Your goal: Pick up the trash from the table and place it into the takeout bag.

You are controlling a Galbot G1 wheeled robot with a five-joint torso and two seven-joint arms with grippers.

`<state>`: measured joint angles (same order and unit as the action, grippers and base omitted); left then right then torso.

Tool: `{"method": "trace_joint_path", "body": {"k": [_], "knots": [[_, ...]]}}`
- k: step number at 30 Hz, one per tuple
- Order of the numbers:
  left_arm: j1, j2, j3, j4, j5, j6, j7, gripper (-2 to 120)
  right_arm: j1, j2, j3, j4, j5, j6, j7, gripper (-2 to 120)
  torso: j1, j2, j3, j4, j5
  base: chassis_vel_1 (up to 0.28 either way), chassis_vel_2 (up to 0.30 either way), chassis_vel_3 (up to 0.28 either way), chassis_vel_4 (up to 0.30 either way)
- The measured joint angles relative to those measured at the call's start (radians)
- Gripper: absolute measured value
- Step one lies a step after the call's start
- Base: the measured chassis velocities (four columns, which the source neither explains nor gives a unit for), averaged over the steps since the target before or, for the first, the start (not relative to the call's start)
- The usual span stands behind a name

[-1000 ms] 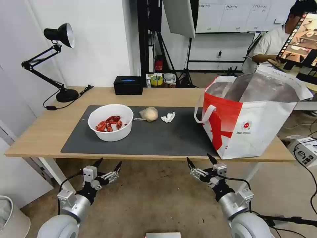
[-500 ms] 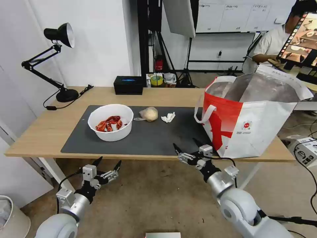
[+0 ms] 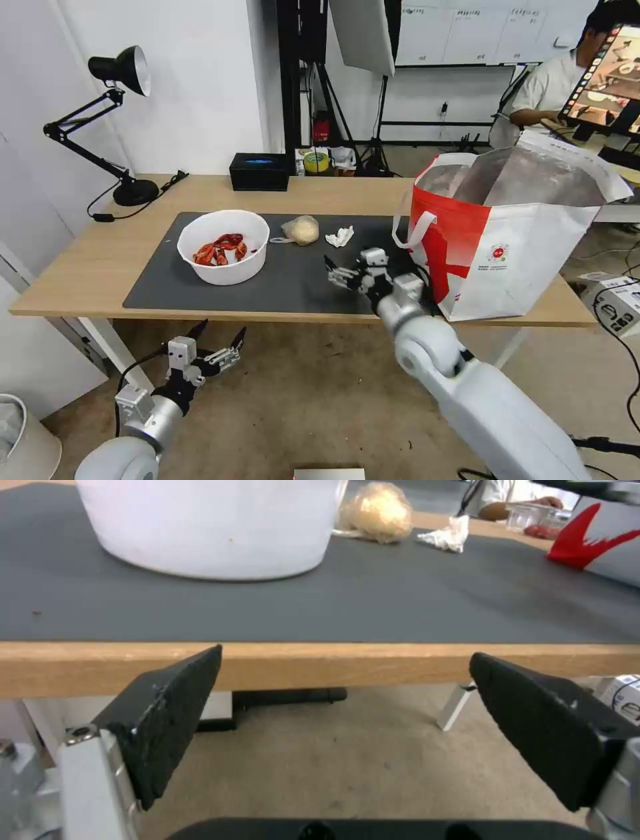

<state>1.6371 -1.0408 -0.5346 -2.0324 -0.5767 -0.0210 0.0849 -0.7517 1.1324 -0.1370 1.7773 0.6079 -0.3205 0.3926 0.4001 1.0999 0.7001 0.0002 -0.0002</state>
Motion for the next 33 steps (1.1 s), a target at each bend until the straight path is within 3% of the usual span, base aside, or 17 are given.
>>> {"method": "trace_joint_path", "body": {"k": [4,7,19,33], "knots": [[0.000,-0.003,-0.003,0.004,0.001,0.000,0.002,100,0.057,0.033,-0.025,-0.062,0.014,-0.021,0.063,100,0.000,0.000,0.000,-0.0002,0.0002,0.000,0.000,0.000,0.000],[0.000,-0.006,-0.006,0.010,0.001,-0.001,0.005,100,0.150,0.088,-0.056,-0.176,0.038,-0.033,0.128,100,0.000,0.000,0.000,-0.0001,0.0001,0.000,0.000,0.000,0.000],[-0.007,-0.012,-0.003,0.031,0.000,-0.010,0.009,100,0.305,0.233,-0.093,-0.437,0.034,-0.098,0.221,100,0.000,0.000,0.000,0.0000,0.0000,0.000,0.000,0.000,0.000],[-0.010,-0.014,-0.002,0.036,-0.003,-0.015,0.013,100,0.343,0.312,-0.090,-0.559,0.017,-0.143,0.262,100,0.000,0.000,0.000,-0.0002,0.0001,0.000,0.000,0.000,0.000]]}}
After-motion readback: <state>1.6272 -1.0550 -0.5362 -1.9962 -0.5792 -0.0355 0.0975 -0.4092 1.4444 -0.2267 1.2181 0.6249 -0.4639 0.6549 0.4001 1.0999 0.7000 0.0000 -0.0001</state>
